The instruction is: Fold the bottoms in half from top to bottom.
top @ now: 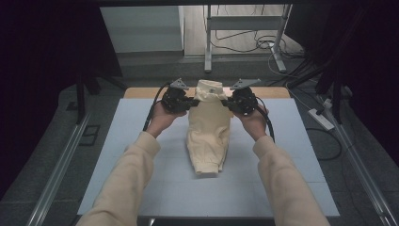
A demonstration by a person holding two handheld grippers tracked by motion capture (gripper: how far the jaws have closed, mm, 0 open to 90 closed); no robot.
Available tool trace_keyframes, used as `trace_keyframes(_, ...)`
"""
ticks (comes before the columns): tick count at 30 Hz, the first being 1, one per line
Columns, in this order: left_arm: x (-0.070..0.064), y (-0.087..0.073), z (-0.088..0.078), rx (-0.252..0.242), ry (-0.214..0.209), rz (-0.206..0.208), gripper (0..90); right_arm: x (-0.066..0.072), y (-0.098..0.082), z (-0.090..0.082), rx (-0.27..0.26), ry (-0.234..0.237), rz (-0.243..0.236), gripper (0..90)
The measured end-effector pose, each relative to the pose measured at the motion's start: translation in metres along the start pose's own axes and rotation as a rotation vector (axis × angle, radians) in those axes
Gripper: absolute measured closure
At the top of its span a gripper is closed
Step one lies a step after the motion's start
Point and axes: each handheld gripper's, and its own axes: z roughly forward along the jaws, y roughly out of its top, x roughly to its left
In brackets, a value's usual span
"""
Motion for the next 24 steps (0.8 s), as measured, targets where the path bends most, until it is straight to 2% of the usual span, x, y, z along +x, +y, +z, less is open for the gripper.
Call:
trace_keyframes(4,-0.002,-0.004,0.002,0.001,-0.006,-0.004,81.3,0.001,-0.004,0.001,0.006,0.004,-0.007,78.8)
trace_keyframes(12,-0.004,-0.01,0.005,0.006,-0.014,-0.005,81.3,0.002,-0.013,0.002,0.011,0.015,0.009,78.8)
trace_keyframes(24,-0.007,-0.021,0.002,0.003,-0.031,-0.024,81.3,0.009,-0.017,0.002,0.015,0.039,0.01,78.8)
